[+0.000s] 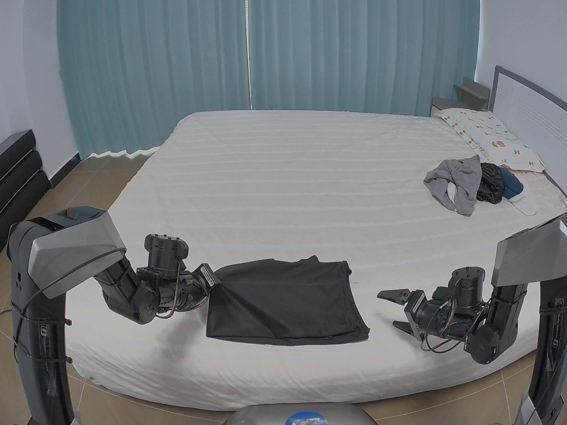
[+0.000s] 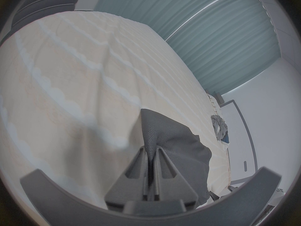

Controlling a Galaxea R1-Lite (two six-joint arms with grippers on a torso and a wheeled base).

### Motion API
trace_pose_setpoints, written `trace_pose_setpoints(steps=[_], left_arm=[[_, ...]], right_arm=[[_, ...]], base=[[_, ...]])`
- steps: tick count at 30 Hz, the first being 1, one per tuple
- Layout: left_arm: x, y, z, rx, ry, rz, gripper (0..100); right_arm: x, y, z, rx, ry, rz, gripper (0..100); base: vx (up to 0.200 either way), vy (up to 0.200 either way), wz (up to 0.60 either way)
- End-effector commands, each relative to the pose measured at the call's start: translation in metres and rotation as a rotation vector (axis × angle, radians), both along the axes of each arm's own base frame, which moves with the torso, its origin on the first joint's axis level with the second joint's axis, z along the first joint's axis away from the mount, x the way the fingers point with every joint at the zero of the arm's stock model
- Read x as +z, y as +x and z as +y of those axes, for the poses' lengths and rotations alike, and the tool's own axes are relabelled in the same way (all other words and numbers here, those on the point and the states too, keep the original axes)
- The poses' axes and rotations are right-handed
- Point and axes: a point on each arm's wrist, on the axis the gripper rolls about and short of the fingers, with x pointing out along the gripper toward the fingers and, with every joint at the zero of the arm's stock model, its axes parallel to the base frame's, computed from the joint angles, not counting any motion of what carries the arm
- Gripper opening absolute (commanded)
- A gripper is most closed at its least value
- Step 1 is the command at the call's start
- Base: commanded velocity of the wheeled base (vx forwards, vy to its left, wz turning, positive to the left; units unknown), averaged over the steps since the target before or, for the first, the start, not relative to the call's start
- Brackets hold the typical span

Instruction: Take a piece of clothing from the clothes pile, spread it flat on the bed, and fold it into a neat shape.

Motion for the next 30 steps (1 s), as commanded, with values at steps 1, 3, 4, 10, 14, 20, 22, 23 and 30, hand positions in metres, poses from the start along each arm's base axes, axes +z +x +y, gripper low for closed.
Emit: trace_pose_setpoints(steps=[1,3,4,10,14,20,22,23,30], left_arm=[[0.000,-0.001,-0.001,-0.003,0.000,0.000,0],[-0.001,-0.002,-0.002,-0.006,0.002,0.006,0],[-0.002,-0.003,-0.003,-0.009,0.003,0.011,0],[-0.001,-0.008,-0.004,-0.017,0.002,0.019,0],[-0.001,-0.010,-0.006,-0.029,-0.003,0.020,0],[-0.001,-0.011,-0.006,-0.029,-0.002,0.023,100],[-0.001,-0.011,-0.006,-0.029,-0.002,0.023,100],[0.001,-0.014,-0.005,-0.027,-0.001,0.026,100],[0.029,-0.027,0.013,0.016,-0.013,-0.013,100]], right_arm=[[0.000,0.000,0.000,0.001,0.000,-0.001,100],[0.000,0.000,0.000,0.001,0.000,0.000,100],[0.000,0.000,0.000,0.001,0.000,0.000,100],[0.000,0.000,0.000,0.001,0.000,0.000,100],[0.000,0.000,0.000,0.001,0.000,-0.001,100],[0.000,0.000,0.001,0.001,0.000,-0.001,100],[0.000,0.000,0.001,0.001,0.000,-0.001,100],[0.002,-0.001,0.002,0.002,-0.013,-0.010,100],[0.030,-0.012,0.002,0.025,-0.088,-0.125,100]], base=[[0.000,0.000,0.00],[0.000,0.000,0.00],[0.000,0.000,0.00],[0.000,0.000,0.00],[0.000,0.000,0.00],[0.000,0.000,0.00],[0.000,0.000,0.00],[0.000,0.000,0.00],[0.000,0.000,0.00]])
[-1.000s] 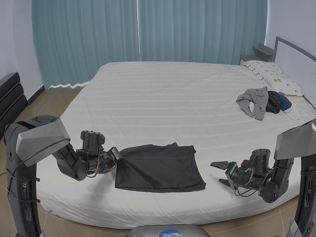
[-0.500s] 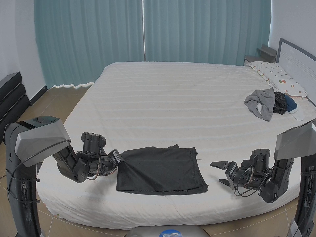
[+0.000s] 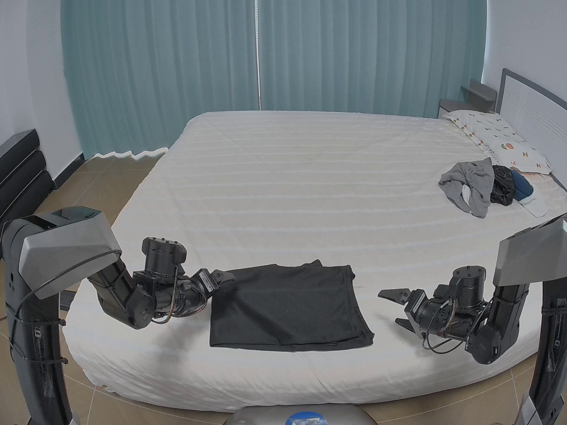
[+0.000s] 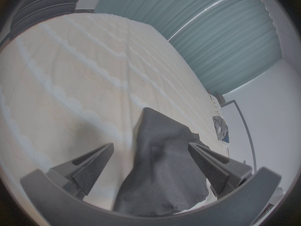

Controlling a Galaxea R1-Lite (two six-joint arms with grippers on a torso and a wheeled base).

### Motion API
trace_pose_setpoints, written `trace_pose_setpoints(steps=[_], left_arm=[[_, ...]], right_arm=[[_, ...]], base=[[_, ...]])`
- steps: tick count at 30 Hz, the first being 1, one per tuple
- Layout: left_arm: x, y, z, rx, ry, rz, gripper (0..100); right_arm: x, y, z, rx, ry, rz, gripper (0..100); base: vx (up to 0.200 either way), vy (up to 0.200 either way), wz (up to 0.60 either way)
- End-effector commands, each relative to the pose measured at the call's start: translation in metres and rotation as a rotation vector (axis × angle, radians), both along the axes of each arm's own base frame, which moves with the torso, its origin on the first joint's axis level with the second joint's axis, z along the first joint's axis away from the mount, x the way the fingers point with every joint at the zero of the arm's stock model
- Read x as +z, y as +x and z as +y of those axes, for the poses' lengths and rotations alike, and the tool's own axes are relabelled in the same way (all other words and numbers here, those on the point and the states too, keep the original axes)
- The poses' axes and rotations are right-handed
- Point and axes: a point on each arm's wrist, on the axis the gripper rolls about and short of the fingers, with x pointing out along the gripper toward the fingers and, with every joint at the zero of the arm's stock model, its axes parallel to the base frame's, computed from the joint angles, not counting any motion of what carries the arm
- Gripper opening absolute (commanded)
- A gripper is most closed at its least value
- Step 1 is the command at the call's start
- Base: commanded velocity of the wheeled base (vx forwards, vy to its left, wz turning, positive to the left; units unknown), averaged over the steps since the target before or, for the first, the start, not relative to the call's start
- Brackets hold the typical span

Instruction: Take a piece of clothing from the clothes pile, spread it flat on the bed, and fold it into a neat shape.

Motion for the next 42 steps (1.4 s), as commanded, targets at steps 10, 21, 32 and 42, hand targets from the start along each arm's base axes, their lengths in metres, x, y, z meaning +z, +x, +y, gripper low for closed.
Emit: trace_pose_setpoints(steps=[10,21,32,42], left_arm=[[0.093,-0.046,0.029,0.085,-0.018,-0.205,100],[0.167,-0.112,0.044,0.171,0.101,-0.488,100],[0.214,-0.199,0.064,0.191,0.249,-0.777,100],[0.226,-0.275,0.080,0.238,0.415,-0.865,100]], right_arm=[[0.068,-0.042,-0.009,-0.068,-0.354,-0.320,100],[0.135,-0.111,-0.048,-0.164,-0.649,-0.636,100],[0.181,-0.180,-0.073,-0.277,-0.670,-0.740,100],[0.200,-0.266,-0.080,-0.137,-0.695,-0.740,100]], base=[[0.000,0.000,0.00],[0.000,0.000,0.00],[0.000,0.000,0.00],[0.000,0.000,0.00]])
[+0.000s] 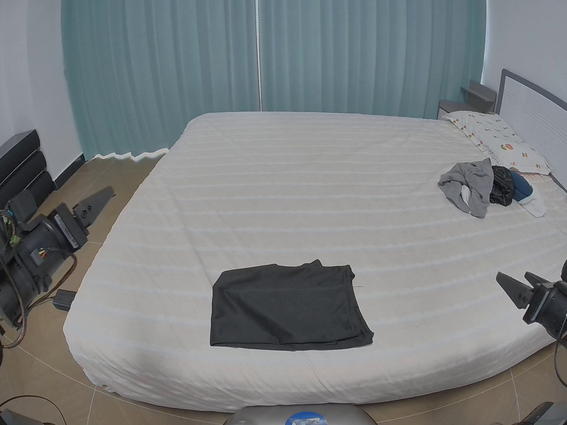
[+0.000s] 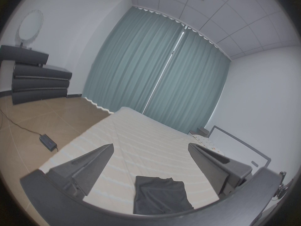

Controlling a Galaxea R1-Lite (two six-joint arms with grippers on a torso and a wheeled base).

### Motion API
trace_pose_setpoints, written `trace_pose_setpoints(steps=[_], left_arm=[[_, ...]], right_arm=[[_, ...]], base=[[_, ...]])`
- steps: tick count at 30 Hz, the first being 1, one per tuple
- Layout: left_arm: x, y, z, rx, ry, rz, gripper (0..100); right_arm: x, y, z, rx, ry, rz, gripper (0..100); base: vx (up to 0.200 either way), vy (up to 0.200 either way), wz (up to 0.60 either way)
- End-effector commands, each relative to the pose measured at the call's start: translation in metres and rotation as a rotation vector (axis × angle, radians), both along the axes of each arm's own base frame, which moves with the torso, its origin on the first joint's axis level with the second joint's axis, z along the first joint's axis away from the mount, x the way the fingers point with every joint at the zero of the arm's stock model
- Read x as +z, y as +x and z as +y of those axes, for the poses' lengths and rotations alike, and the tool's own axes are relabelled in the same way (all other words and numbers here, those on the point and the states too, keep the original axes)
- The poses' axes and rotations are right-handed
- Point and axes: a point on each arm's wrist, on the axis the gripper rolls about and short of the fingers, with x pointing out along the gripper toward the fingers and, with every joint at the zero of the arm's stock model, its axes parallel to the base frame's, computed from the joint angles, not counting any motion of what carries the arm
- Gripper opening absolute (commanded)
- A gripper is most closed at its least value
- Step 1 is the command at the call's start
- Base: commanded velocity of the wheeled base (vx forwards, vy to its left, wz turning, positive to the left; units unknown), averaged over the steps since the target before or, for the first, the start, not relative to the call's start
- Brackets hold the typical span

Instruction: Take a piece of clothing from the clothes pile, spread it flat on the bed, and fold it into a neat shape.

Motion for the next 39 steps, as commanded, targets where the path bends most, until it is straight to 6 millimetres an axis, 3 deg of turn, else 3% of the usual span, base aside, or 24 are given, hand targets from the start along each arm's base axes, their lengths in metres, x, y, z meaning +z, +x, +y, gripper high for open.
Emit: trace_pose_setpoints(steps=[1,2,4,5,8,13,22,33,39], left_arm=[[0.016,-0.077,0.017,0.069,0.093,-0.153,100],[0.016,-0.097,0.022,0.107,0.141,-0.166,100],[0.015,-0.115,0.026,0.153,0.210,-0.186,100],[0.015,-0.115,0.026,0.153,0.210,-0.186,100],[0.010,-0.140,0.032,0.219,0.308,-0.207,100],[0.003,-0.166,0.037,0.309,0.354,-0.250,100],[-0.014,-0.195,0.038,0.393,0.426,-0.266,100],[-0.069,-0.210,0.036,0.456,0.489,-0.253,100],[-0.065,-0.211,0.037,0.501,0.496,-0.269,100]], right_arm=[[0.036,-0.080,-0.009,0.056,-0.025,-0.216,100],[0.036,-0.100,-0.011,0.058,-0.087,-0.229,100],[0.040,-0.115,-0.012,0.066,-0.137,-0.271,100],[0.040,-0.115,-0.012,0.066,-0.137,-0.271,100],[0.039,-0.137,-0.014,0.072,-0.210,-0.320,100],[0.020,-0.161,-0.016,0.077,-0.244,-0.336,100],[0.018,-0.161,-0.018,0.023,-0.250,-0.318,100],[-0.024,-0.134,-0.022,-0.285,-0.306,-0.185,100],[-0.032,-0.143,-0.021,-0.384,-0.386,-0.061,100]], base=[[0.000,0.000,0.00],[0.000,0.000,0.00],[0.000,0.000,0.00],[0.000,0.000,0.00],[0.000,0.000,0.00],[0.000,0.000,0.00],[0.000,0.000,0.00],[0.000,0.000,0.00],[0.000,0.000,0.00]])
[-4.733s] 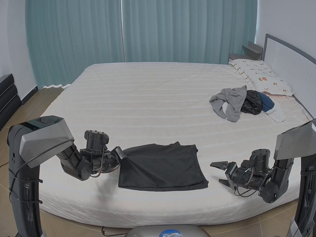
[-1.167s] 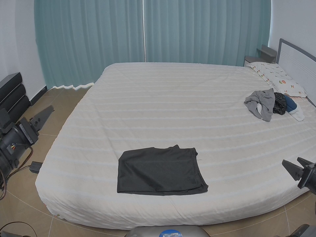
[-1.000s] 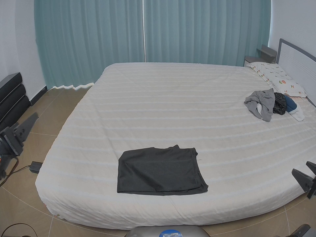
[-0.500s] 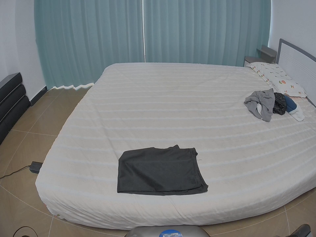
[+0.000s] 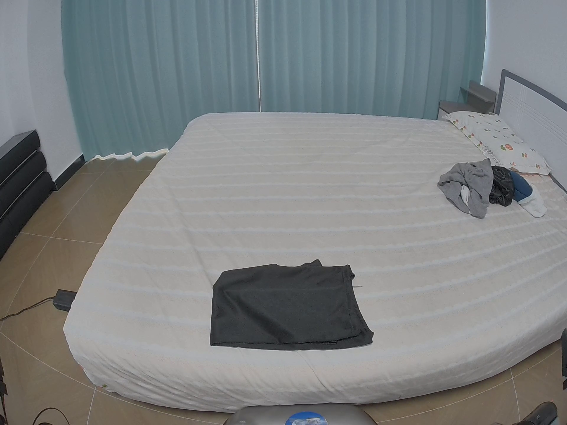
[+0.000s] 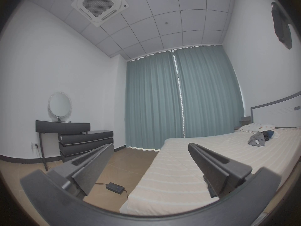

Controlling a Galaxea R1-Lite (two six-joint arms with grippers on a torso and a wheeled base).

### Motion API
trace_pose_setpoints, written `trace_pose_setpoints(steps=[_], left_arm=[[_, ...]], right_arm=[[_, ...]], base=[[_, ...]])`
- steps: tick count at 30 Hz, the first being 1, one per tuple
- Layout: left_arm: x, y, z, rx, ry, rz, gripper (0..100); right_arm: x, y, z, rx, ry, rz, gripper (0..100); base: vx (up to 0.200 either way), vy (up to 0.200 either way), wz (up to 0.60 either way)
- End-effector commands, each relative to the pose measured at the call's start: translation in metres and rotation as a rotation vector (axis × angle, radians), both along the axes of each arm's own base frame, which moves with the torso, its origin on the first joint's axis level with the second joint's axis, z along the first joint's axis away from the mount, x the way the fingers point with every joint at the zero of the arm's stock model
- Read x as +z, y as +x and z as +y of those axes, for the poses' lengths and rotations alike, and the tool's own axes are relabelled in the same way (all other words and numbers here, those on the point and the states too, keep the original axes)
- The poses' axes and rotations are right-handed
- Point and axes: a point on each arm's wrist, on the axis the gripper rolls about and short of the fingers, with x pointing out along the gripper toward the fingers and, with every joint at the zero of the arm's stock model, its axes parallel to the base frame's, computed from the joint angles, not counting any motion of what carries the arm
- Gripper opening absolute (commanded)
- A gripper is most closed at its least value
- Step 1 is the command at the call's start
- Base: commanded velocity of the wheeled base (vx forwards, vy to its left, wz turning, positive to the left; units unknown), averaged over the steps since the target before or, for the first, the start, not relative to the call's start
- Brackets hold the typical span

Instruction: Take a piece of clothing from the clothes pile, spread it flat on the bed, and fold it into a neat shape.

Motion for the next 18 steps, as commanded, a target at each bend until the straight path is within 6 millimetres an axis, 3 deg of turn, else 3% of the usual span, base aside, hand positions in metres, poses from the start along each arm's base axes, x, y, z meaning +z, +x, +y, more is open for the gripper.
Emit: trace_pose_setpoints(steps=[1,4,7,11,14,18], left_arm=[[-0.008,-0.003,0.000,0.022,0.008,-0.018,100],[-0.018,0.003,0.000,0.021,0.006,0.024,100],[-0.028,0.008,0.000,0.015,0.006,0.062,100],[-0.021,0.004,0.000,0.022,0.010,0.034,100],[-0.021,0.004,0.000,0.024,0.009,0.037,100],[-0.024,0.005,0.000,0.021,0.010,0.051,100]], right_arm=[[-0.004,-0.011,0.002,-0.060,-0.031,0.107,100],[-0.009,-0.018,0.003,-0.056,-0.031,0.165,100],[-0.016,-0.020,0.008,0.138,-0.026,0.123,100],[-0.001,-0.017,0.010,0.284,-0.037,-0.006,100],[0.006,-0.010,0.012,0.361,-0.058,-0.011,100],[-0.007,-0.007,0.012,0.391,-0.064,0.036,100]], base=[[0.000,0.000,0.00],[0.000,0.000,0.00],[0.000,0.000,0.00],[0.000,0.000,0.00],[0.000,0.000,0.00],[0.000,0.000,0.00]])
